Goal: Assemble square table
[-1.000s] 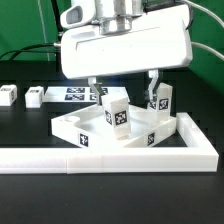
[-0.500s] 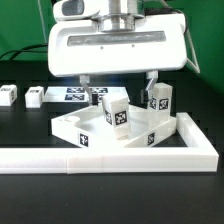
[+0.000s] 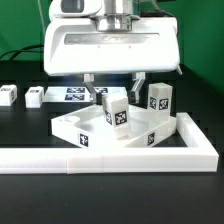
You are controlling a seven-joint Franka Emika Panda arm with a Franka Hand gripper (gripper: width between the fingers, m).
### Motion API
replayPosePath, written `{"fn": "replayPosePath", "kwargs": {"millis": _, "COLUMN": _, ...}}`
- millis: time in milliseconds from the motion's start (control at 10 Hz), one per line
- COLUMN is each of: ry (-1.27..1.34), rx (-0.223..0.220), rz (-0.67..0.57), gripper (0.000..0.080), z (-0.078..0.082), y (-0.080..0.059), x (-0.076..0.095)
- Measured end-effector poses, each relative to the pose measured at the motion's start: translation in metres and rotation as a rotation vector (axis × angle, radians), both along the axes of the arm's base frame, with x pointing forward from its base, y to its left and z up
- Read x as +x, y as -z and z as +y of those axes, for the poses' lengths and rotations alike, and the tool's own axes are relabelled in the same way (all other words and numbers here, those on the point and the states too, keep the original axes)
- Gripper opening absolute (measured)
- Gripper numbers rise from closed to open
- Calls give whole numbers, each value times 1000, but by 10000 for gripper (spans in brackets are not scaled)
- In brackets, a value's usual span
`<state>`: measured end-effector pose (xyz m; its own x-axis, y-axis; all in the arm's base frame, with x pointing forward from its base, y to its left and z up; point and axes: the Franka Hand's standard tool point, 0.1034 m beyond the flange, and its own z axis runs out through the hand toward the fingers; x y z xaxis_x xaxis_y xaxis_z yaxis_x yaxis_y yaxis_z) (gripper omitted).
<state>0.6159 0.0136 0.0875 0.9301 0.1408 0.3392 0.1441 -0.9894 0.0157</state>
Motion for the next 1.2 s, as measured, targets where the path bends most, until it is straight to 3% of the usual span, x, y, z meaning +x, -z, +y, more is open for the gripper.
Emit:
{"fn": "replayPosePath", "kwargs": {"millis": 100, "ry": 0, "rx": 0, "rz": -2, "gripper": 295, "z": 0, "y": -1, "x": 1}}
{"fn": "replayPosePath", "kwargs": {"millis": 500, "ry": 28, "rx": 9, "rz": -7, "gripper": 298, "z": 0, "y": -1, "x": 1}}
{"fn": "replayPosePath", "kwargs": {"millis": 1200, "ry": 631, "rx": 254, "rz": -2, "gripper": 294, "z": 28, "y": 0, "x": -1}}
